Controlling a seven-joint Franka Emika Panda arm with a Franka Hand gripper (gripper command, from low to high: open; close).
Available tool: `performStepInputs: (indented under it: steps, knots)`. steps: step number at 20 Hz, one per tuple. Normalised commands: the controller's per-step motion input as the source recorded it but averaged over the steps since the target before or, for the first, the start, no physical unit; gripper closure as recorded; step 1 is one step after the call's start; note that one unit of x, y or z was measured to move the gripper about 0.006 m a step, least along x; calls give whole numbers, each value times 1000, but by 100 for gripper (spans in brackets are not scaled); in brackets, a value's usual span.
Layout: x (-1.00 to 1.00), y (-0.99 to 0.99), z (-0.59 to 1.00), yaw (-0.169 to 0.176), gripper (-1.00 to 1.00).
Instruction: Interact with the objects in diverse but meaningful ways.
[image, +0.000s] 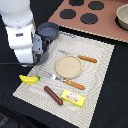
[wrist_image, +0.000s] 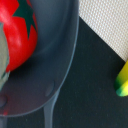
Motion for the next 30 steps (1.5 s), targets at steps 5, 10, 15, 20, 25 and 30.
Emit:
performStepInputs:
  steps: [5,10,15,20,25,30]
  knots:
    - [10,-170,-145,0,-100]
    - [17,-189,-108,0,-100]
    - [30,-178,-69,0,-100]
    - [47,-162,-33,0,-100]
    - [86,-145,-6,0,-100]
    - [82,-130,-30,0,-100]
